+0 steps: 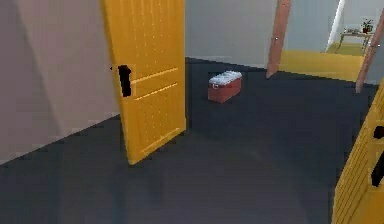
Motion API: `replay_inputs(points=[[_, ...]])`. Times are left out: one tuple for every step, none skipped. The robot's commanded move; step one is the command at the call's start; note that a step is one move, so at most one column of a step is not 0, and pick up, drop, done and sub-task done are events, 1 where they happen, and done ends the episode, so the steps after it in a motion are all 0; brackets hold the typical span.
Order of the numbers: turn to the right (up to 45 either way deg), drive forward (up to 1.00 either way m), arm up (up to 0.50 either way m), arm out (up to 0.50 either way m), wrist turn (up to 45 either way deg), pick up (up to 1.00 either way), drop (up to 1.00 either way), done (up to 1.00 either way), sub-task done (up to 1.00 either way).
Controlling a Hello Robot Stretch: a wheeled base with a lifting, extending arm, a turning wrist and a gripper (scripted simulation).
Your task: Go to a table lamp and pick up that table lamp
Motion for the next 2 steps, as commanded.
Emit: replay_inputs(points=[[6.0,0.00,0.00,0.00,0.0,0.00,0.00,0.00,0.00],[0.0,0.10,0.00,0.00,0.0,0.00,0.00,0.00,0.00]])
